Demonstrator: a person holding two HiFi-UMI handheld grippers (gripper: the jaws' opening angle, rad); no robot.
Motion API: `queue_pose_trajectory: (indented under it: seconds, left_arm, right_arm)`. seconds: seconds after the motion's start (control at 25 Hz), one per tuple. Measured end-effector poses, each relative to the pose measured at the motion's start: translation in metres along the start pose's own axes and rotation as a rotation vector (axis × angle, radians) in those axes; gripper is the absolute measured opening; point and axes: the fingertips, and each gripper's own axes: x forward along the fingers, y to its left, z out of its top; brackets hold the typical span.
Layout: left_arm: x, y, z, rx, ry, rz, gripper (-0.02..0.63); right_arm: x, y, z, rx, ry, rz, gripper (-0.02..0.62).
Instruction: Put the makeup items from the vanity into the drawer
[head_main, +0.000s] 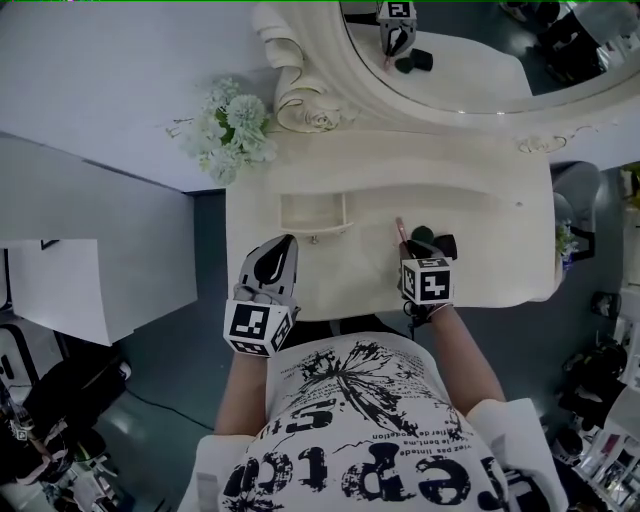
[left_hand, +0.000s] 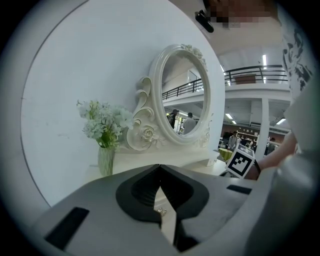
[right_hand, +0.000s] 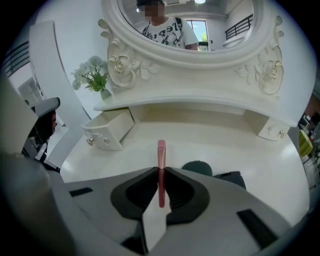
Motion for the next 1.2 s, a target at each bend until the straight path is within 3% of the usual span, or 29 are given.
queue_pose_trajectory:
  seconds: [0.24,0.48,0.8,1.0,1.2]
  left_arm:
    - [-0.012,0.015,0.016,-0.01,-0.043,0.024,0.02]
    - [-0.029,0.04,0.03,-0.002,-0.074,0.071,0.018]
    - [-0.057,0.075,0.022,-0.034,-0.08,0.161,0.02]
    - [-0.075,0.093,0.014,-0.059,-0.075,0.213,0.02]
    - [-0.085,0.101,0.008,-0.075,-0.07,0.243,0.02]
  right_arm:
    - [-0.014,0.043,0.058,-0.089,-0.123,0.076,0.055]
    - [-0.017,0.104,0.107,-0.243,-0.203,0.178,0.055]
    - [0.006,0.174,0.121,-0.532,-0.149,0.259,0.055]
    - [0.023,0.196,0.119,-0.573,-0.095,0.302,0.055]
    - [0.034,0.202,0.118,-0.603,-0.064,0.292,0.055]
